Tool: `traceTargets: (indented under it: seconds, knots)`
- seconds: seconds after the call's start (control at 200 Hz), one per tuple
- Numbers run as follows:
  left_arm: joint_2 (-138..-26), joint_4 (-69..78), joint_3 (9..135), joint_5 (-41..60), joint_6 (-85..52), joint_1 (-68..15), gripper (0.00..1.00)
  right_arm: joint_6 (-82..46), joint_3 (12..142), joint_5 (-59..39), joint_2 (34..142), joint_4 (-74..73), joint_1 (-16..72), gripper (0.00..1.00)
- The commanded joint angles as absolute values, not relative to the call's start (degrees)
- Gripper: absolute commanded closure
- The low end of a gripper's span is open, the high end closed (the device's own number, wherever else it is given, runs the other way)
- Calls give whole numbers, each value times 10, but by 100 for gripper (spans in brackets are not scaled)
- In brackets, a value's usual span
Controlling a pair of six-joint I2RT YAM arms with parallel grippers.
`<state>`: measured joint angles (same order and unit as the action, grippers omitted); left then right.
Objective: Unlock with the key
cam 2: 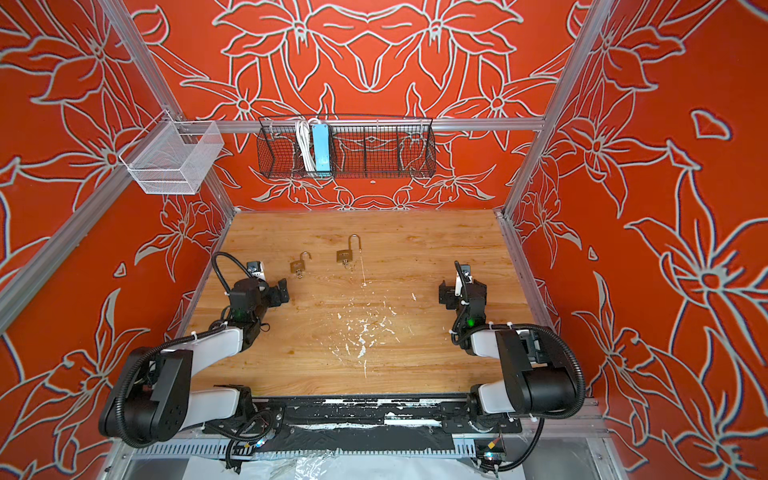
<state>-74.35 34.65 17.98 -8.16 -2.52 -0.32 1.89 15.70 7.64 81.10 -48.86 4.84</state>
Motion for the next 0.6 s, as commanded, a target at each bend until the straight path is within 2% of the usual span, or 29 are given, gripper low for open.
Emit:
traceTargets:
  seconds: [0.0, 0.41, 0.596]
  knots:
    - [-745, 356, 182, -54, -11, 0, 3, 20, 180, 84, 809, -465, 45, 2]
    - [-750, 346, 190, -66, -16, 0, 3, 19, 180, 78, 809, -468, 42, 2]
    - [-753, 343, 193, -66, -16, 0, 3, -4, 127, 130, 794, -552, 42, 2]
